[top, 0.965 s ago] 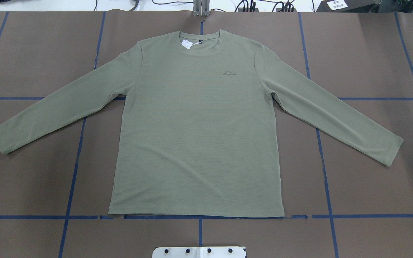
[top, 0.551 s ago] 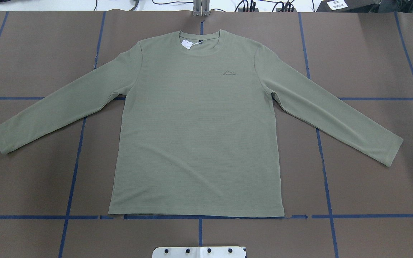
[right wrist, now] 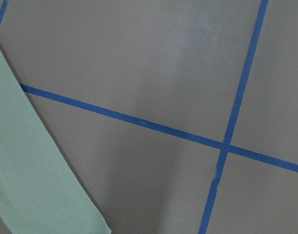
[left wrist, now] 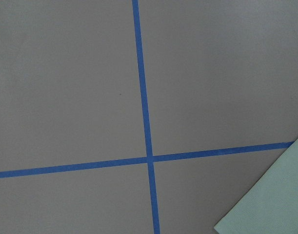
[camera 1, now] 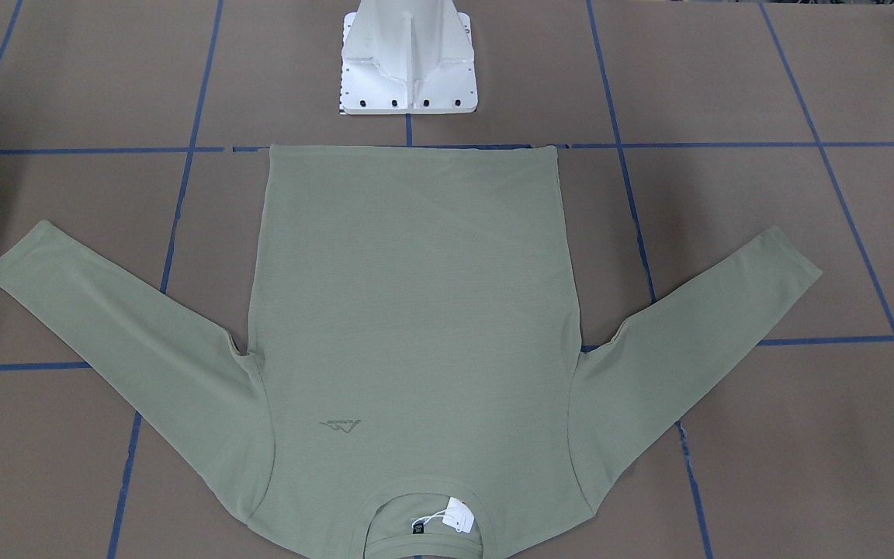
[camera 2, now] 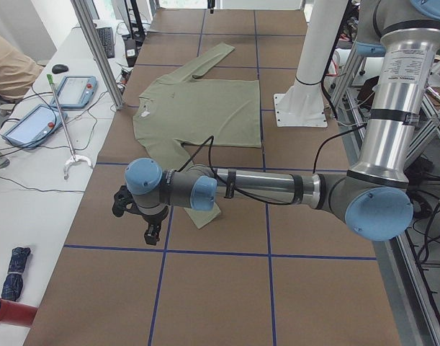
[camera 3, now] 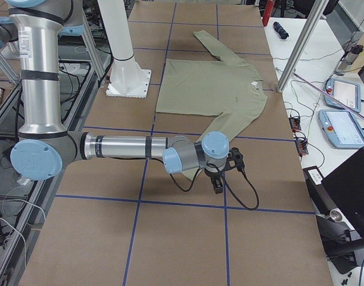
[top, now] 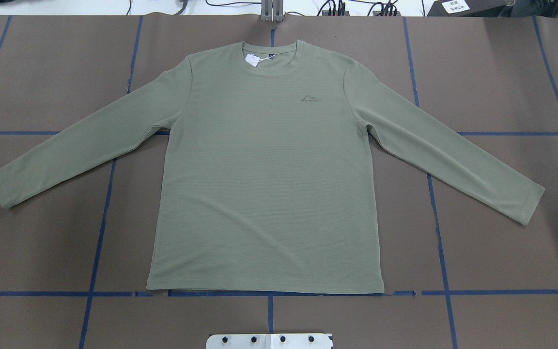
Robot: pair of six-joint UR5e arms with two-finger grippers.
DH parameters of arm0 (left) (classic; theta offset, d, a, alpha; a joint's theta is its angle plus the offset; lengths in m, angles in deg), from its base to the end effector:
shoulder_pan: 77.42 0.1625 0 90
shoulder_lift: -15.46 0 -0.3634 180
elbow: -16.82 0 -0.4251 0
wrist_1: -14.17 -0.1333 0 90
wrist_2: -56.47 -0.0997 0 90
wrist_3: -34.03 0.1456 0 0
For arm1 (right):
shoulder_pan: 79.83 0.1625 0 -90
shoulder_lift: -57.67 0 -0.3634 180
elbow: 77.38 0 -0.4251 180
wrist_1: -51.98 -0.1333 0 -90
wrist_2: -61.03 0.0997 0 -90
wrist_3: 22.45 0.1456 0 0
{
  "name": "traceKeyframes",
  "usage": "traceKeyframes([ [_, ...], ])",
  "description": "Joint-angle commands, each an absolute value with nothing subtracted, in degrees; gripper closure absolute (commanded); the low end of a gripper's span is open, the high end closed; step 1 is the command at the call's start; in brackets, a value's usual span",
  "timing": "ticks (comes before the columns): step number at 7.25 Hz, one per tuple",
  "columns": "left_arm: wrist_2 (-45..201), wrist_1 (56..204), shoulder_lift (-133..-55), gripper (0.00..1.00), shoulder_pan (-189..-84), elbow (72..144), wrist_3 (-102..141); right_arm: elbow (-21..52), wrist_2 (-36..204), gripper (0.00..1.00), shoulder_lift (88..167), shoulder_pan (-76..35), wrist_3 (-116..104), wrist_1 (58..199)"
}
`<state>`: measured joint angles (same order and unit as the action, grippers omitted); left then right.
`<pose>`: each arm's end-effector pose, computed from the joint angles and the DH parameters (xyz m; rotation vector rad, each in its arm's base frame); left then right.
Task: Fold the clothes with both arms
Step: 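Move the right gripper in toward the sleeve nearest it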
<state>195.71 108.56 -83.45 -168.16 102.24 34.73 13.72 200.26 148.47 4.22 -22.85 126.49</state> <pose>-0.0307 -0.5928 0.5683 0.1535 0.8558 0.0647 -0.0333 -0.5413 0.5880 0.2171 -0.8665 -0.2217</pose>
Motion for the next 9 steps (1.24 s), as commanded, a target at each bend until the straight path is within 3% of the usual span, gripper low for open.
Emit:
traceKeyframes([
  [1, 195.7, 108.7, -83.4, 0.0, -167.9, 104.3, 35.2, 13.8, 199.9, 0.0, 148.5, 3.1, -22.6, 126.4],
  [5, 196.0, 108.7, -83.4, 0.0, -167.8, 104.6, 35.0, 13.2, 196.9, 0.0, 148.1, -4.4, -8.4, 124.2],
  [9, 196.0, 110.9, -83.4, 0.0, -167.5, 105.6, 34.9, 5.3, 192.4, 0.0, 149.4, -16.4, 21.9, 99.9],
])
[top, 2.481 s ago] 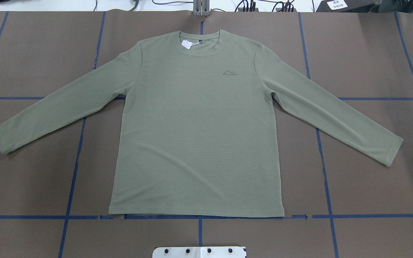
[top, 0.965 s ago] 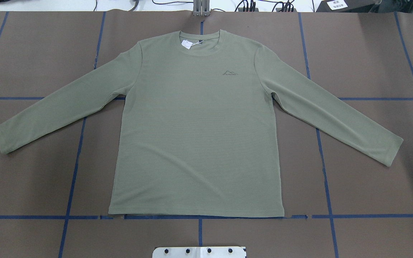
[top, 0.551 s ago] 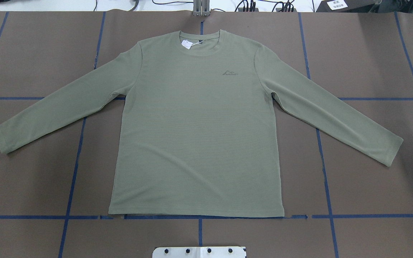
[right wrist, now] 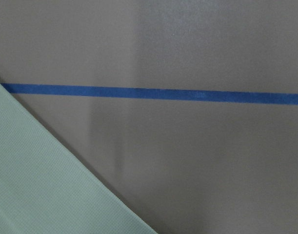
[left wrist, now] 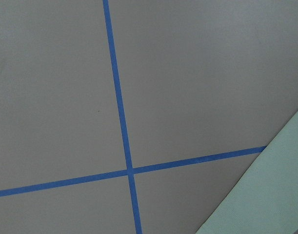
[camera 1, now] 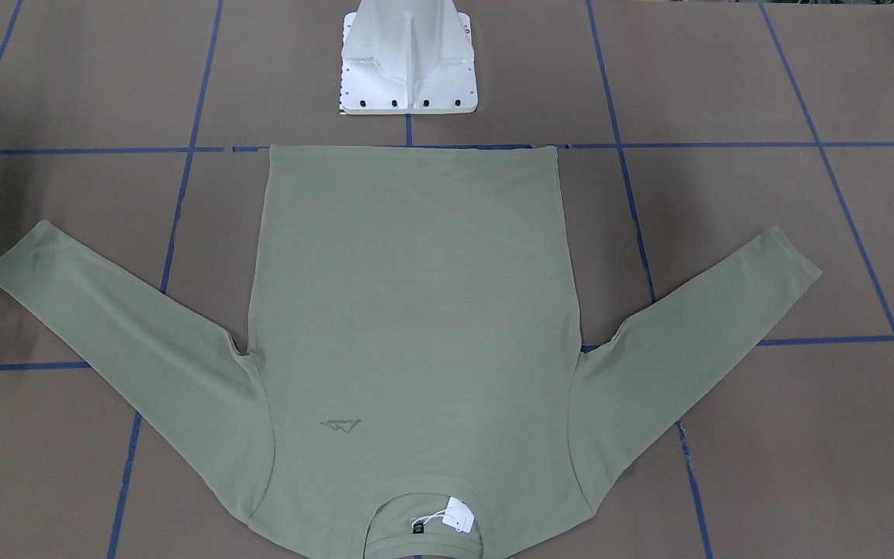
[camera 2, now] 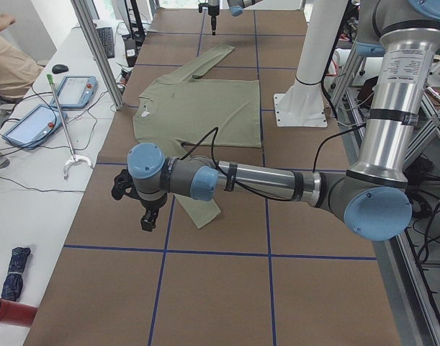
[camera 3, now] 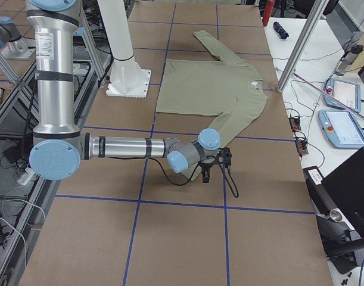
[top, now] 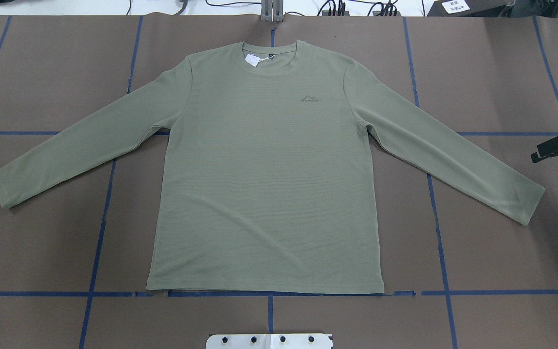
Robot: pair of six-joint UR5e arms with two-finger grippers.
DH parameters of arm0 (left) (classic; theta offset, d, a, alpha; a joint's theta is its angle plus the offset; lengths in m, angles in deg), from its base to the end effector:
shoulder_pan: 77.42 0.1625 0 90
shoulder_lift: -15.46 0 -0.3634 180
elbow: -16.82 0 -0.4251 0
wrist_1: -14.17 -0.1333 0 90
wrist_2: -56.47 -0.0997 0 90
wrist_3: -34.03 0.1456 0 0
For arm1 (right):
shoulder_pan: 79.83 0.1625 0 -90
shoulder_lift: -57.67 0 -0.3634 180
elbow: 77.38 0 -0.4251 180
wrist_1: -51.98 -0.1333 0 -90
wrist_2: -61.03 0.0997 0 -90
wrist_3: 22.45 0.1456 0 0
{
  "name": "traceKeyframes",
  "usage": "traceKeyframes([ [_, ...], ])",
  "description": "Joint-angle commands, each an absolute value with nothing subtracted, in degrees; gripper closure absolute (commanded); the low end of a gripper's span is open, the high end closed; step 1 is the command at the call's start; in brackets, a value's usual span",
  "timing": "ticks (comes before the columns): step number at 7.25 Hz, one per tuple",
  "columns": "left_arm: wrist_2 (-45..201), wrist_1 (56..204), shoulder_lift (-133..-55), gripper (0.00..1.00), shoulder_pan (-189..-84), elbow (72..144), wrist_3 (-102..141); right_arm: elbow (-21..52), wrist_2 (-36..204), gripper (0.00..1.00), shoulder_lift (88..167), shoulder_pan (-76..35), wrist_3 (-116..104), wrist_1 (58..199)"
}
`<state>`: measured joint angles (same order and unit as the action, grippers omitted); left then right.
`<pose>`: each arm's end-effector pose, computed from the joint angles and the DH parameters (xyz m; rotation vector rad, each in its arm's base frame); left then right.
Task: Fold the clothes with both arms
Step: 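Move the right gripper in toward the sleeve nearest it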
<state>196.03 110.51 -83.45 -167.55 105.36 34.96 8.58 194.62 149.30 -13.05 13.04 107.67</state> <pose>-0.0238 -0.5971 0.5344 0.2334 0.8587 0.1171 -0.1869 -0.5191 0.6125 0.0492 -0.8805 0.0100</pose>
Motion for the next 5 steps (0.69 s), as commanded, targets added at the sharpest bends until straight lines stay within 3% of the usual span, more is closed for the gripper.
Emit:
traceKeyframes([
  [1, 196.0, 110.9, -83.4, 0.0, -167.5, 105.6, 34.9, 3.6, 192.3, 0.0, 150.0, -17.2, 23.6, 96.1],
  [3, 196.0, 110.9, -83.4, 0.0, -167.5, 105.7, 34.9, 2.9, 192.5, 0.04, 152.0, -17.5, 24.0, 94.2],
  [4, 196.0, 110.9, -83.4, 0.0, -167.5, 105.7, 34.9, 2.9, 192.5, 0.12, 152.4, -17.5, 24.0, 94.2],
  [5, 196.1, 110.9, -83.4, 0.0, -167.5, 105.8, 34.9, 3.3, 192.6, 0.3, 152.9, -17.5, 24.0, 94.2],
])
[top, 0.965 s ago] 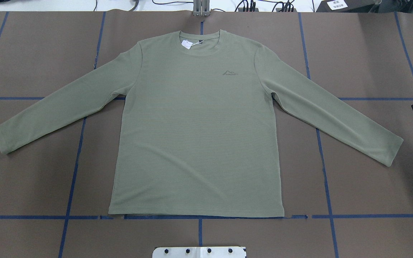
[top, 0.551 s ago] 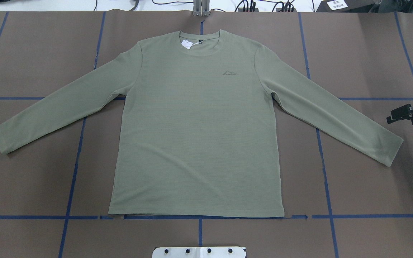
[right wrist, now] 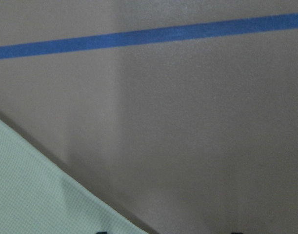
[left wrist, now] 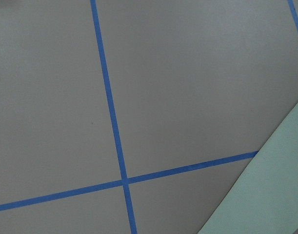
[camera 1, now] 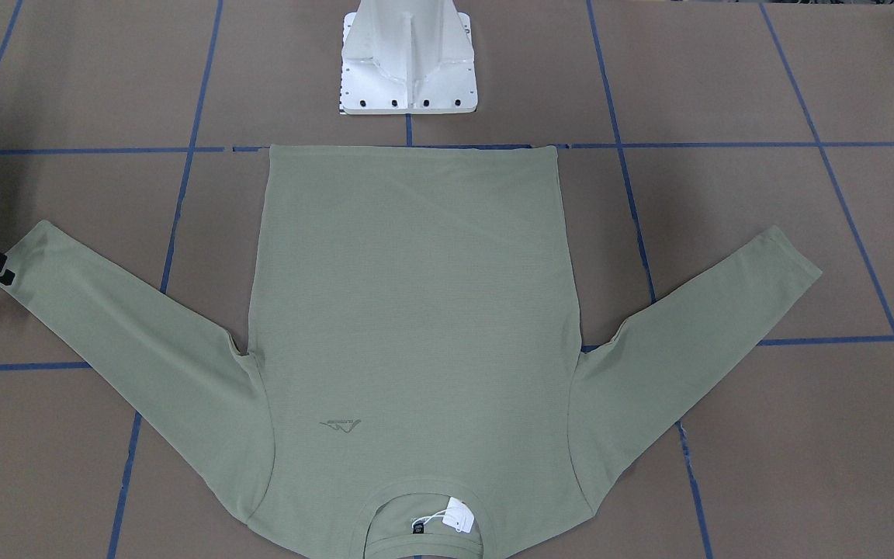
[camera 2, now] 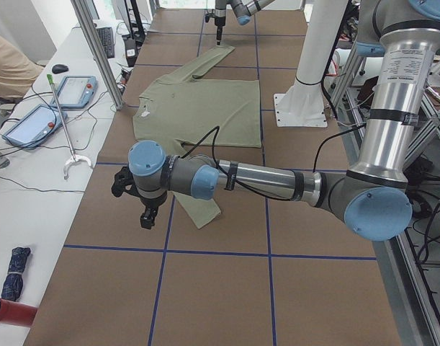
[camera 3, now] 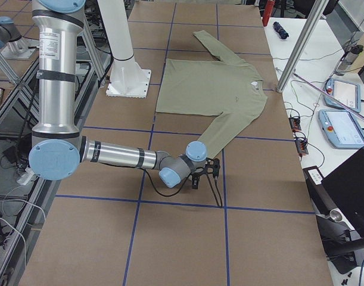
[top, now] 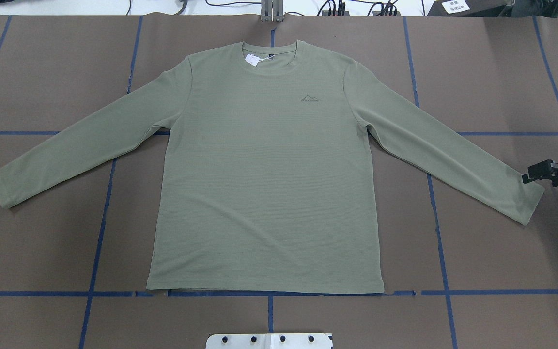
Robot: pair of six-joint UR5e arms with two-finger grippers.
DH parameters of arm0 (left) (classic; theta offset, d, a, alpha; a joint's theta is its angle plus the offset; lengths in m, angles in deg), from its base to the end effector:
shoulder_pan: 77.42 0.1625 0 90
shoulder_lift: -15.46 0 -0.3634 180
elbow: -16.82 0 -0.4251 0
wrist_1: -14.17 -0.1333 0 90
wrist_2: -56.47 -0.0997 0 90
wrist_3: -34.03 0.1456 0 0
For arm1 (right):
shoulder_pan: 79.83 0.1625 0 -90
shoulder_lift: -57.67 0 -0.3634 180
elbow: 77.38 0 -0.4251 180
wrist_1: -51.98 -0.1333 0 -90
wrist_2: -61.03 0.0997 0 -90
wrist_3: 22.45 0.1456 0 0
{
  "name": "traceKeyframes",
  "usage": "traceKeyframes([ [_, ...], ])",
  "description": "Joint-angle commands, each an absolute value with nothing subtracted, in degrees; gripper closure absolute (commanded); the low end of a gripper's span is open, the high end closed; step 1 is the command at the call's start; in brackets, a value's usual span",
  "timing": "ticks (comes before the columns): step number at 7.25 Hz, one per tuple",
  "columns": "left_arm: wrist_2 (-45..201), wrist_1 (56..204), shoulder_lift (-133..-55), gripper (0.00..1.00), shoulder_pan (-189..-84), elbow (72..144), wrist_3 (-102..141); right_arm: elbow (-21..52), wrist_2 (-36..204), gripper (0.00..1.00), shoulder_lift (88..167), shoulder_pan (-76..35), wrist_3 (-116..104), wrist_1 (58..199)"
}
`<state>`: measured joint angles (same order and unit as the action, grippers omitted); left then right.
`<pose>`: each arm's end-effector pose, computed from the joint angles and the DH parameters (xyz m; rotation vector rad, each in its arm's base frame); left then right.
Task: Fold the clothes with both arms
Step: 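Move the right gripper in toward the sleeve nearest it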
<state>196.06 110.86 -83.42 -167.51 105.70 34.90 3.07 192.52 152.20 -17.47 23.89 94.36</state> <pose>-0.0234 -0.5974 0.5307 0.2435 0.8589 0.1218 -0.2118 -0.4839 0.6640 0.0237 -0.8965 0.0924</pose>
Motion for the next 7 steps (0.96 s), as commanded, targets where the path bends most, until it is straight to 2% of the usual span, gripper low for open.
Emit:
traceKeyframes([
  [1, 196.0, 110.9, -83.4, 0.0, -167.5, 105.8, 34.9, 3.6, 192.8, 0.38, 152.9, -17.5, 24.7, 94.1],
  [2, 196.0, 110.9, -83.4, 0.0, -167.5, 105.8, 34.9, 3.6, 192.9, 0.39, 153.0, -17.5, 25.0, 94.1],
  [4, 196.0, 110.8, -83.4, 0.0, -167.5, 105.8, 34.9, 3.6, 192.9, 0.94, 153.9, -17.5, 25.0, 92.3],
  [5, 196.0, 110.8, -83.4, 0.0, -167.5, 105.8, 34.9, 3.6, 194.0, 1.0, 154.3, -17.5, 25.4, 90.0],
  [7, 196.0, 110.8, -83.3, 0.0, -167.5, 105.7, 34.9, 3.9, 194.7, 1.0, 154.4, -17.5, 26.4, 89.7],
])
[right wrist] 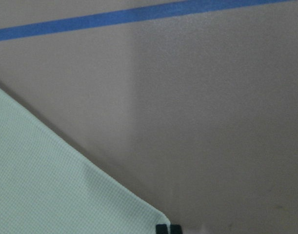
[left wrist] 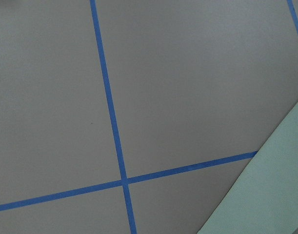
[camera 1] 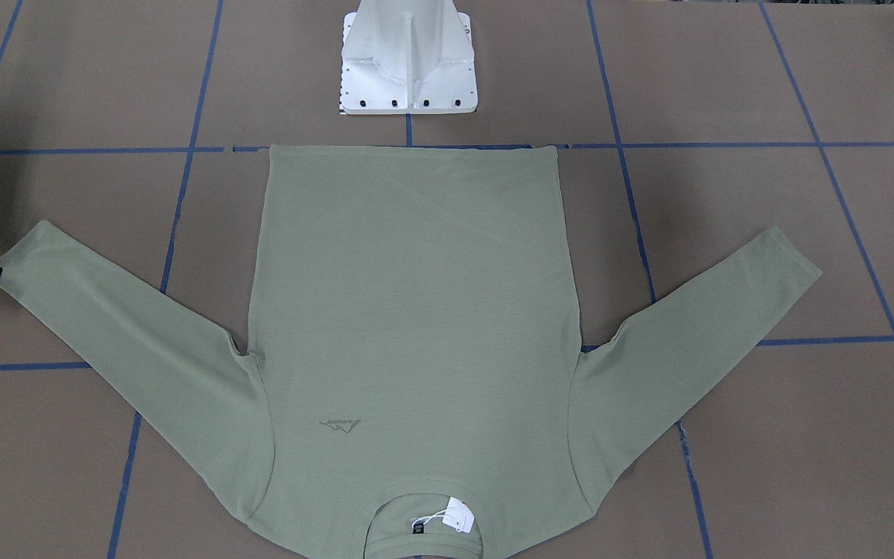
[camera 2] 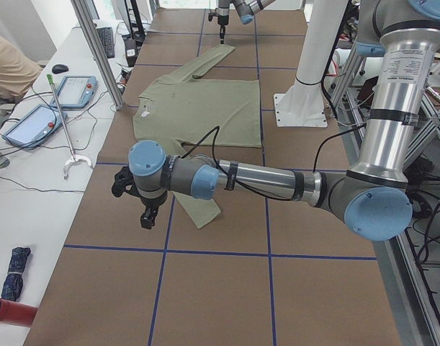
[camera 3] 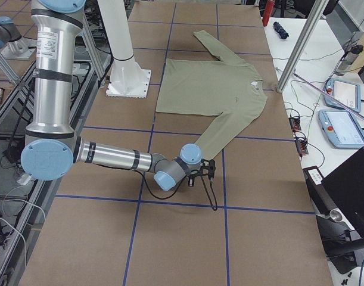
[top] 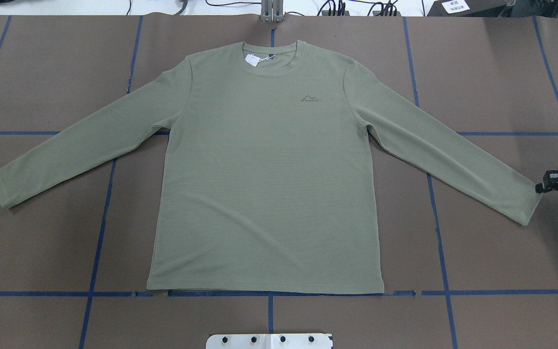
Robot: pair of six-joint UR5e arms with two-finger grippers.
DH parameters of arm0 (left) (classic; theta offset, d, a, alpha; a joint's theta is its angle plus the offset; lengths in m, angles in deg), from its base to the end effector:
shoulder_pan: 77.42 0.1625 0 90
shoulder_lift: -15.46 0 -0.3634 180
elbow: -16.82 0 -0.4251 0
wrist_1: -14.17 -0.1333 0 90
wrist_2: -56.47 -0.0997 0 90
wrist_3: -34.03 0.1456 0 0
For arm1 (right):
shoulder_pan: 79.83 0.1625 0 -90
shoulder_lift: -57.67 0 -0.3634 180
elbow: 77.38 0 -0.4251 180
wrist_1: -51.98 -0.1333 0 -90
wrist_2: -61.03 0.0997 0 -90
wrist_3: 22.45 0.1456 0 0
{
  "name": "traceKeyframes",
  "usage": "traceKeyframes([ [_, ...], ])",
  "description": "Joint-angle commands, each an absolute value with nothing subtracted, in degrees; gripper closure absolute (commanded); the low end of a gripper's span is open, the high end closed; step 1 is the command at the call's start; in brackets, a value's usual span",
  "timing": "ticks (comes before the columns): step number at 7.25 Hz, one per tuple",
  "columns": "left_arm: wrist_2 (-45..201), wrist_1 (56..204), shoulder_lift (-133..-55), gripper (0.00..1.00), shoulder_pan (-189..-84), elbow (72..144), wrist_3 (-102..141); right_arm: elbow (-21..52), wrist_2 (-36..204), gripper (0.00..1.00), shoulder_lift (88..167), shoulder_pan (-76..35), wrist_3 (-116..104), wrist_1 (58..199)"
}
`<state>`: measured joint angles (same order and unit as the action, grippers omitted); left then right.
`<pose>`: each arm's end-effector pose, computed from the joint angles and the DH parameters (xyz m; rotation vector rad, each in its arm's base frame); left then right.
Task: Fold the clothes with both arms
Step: 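Move the right gripper in toward the sleeve nearest it, then grasp the sleeve cuff with the right gripper and fold it across the shirt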
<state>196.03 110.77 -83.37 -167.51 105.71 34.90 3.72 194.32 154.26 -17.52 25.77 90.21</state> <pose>-0.0234 -0.5970 0.5313 0.2414 0.8585 0.1208 -0.2078 -0.4681 0.6635 0.0262 -0.9437 0.0922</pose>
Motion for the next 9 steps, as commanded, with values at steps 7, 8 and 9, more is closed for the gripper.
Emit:
traceKeyframes([
  [7, 199.1, 110.9, -83.1, 0.0, -167.3, 109.1, 34.6, 18.0, 195.8, 1.0, 131.9, -22.1, 58.5, 102.9],
  [8, 199.1, 110.9, -83.1, 0.0, -167.3, 109.2, 34.6, 17.9, 194.7, 1.0, 123.1, -23.7, 62.4, 110.5],
  [9, 199.1, 110.9, -83.1, 0.0, -167.3, 109.4, 34.7, 17.1, 190.1, 1.0, 113.2, -27.5, 66.3, 119.1],
])
